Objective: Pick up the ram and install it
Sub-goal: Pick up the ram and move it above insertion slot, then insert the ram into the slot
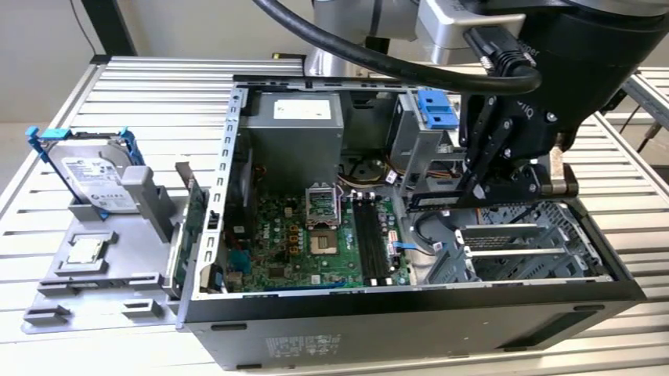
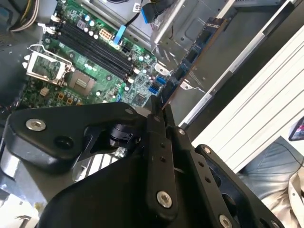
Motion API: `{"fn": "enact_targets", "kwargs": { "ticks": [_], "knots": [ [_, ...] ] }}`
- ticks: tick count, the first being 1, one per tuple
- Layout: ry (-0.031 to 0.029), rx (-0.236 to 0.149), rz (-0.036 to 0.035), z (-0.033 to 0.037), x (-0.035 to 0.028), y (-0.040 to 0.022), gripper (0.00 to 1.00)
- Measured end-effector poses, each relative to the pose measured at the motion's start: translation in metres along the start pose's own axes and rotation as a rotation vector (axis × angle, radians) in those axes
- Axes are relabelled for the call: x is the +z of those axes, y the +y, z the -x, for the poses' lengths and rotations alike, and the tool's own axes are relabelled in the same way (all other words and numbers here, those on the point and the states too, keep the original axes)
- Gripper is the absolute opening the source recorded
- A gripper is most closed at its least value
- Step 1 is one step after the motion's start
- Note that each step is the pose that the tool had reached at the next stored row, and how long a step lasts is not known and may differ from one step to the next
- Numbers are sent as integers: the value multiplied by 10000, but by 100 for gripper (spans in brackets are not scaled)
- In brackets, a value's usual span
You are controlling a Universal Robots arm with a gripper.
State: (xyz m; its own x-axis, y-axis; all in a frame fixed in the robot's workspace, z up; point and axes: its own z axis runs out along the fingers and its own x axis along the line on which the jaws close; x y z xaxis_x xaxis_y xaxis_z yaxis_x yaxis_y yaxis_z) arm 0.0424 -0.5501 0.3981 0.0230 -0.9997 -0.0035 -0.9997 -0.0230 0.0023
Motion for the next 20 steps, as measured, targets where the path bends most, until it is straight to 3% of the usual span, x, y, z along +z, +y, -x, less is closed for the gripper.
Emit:
{"fn": "enact_targets", "kwargs": {
  "ticks": [5,20],
  "knots": [
    [-1,0,0,148,1,-3,0],
    [-1,1,0,764,3,-17,0]
  ]
}}
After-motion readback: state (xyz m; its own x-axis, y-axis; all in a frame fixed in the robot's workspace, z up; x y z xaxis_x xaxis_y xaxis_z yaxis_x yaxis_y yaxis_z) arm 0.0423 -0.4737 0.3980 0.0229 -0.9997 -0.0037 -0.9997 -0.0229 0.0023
